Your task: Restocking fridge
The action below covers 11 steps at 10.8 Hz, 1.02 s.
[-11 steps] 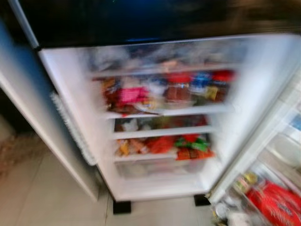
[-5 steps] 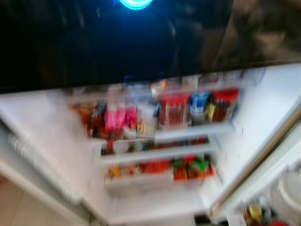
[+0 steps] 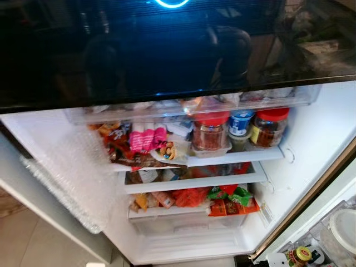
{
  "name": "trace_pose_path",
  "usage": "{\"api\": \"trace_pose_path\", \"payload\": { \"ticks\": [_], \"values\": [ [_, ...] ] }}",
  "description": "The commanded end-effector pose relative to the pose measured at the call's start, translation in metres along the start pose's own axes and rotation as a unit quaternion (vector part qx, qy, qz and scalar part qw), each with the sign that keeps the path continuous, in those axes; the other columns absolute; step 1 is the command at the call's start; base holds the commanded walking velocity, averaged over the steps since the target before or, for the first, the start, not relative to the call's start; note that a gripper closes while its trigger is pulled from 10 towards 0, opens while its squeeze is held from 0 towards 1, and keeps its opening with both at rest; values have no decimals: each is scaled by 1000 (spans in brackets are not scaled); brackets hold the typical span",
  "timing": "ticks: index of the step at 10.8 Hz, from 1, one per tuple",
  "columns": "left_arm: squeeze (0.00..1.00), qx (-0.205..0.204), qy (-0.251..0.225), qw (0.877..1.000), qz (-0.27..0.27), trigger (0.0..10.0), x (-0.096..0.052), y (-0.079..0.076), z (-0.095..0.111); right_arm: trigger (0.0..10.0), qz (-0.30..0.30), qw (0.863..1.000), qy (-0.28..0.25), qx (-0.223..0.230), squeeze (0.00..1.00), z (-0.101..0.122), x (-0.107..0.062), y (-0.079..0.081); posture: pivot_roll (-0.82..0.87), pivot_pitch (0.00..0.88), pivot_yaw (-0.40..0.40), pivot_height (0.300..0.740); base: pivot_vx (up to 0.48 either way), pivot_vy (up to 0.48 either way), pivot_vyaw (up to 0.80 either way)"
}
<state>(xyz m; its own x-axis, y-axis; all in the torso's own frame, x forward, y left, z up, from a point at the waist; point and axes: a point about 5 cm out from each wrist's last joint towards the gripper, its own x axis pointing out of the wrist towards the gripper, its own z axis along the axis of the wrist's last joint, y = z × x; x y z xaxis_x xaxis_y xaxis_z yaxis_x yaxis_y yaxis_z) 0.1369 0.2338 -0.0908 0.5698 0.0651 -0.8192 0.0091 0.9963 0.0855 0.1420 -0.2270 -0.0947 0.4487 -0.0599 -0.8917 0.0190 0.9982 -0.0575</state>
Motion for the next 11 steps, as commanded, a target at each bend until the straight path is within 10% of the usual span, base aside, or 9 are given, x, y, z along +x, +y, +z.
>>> {"api": "trace_pose_path", "payload": {
  "ticks": [1, 2, 4, 5, 11],
  "values": [
    [0, 9, -21, 1000, 1, 10000, -1, 1, 3, 10000, -13, 1000, -1, -7, 0, 1, -1, -9, 53, 26, 20, 740, 0, 0, 0],
    [0, 5, -39, 999, -3, 10000, -1, 0, 6, 10000, -14, 1000, 0, -8, 0, 2, -1, -9, 53, 25, 18, 740, 0, 0, 0],
    [0, 57, -236, 969, -40, 10000, 9, -24, 120, 10000, -14, 1000, 2, -11, 0, 2, -1, -10, 42, 25, 21, 740, 0, 0, 0],
    [0, 54, -284, 956, -58, 10000, 4, -30, 137, 10000, -14, 1000, 3, -10, 0, 1, -1, -11, 43, 27, 21, 740, 0, 0, 0],
    [0, 54, -368, 923, -97, 10000, -13, -46, 143, 10000, -21, 999, 9, -34, 0, 1, -2, -14, 68, 39, 11, 740, 0, 0, 0]
  ]
}}
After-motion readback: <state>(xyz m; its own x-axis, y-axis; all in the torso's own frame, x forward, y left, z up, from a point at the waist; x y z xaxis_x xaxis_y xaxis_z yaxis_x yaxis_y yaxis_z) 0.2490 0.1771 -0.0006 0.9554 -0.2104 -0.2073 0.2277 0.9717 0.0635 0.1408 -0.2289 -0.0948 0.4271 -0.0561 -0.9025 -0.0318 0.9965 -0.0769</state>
